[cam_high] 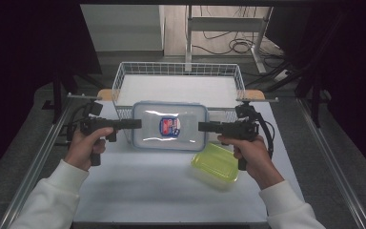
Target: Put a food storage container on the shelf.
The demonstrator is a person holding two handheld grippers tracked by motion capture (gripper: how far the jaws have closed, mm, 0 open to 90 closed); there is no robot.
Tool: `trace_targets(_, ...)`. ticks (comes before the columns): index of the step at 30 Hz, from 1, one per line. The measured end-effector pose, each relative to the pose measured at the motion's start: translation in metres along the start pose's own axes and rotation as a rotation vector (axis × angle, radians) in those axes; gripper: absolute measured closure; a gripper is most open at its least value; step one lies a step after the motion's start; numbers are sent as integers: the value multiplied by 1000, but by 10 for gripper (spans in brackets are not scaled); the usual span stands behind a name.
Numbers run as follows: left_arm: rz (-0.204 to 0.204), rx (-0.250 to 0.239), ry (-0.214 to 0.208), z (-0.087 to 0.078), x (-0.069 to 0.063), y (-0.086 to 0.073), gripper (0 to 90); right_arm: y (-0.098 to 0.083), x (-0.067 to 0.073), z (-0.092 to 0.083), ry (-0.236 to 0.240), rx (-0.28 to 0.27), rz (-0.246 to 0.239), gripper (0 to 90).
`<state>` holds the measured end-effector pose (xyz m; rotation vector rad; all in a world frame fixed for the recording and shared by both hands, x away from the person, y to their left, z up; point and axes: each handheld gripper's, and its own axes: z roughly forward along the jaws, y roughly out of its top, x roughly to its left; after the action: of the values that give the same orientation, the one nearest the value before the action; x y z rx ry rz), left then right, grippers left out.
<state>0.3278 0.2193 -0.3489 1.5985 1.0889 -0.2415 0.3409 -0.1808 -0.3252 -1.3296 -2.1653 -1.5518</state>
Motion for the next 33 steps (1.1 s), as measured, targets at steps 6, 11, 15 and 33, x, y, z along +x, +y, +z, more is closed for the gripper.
trace_targets(6,21,-2,5,2,-4,20,522,20,-2,-4,4,-14,-9,526)
trace_targets(11,25,-11,3,6,-3,39,523,41,-5,-6,3,-16,-21,525)
trace_targets(15,13,-13,-3,10,0,47,523,55,-9,-6,-1,-17,-31,525)
trace_targets(33,-10,-6,38,31,25,107,522,114,-48,16,17,-5,-7,518)
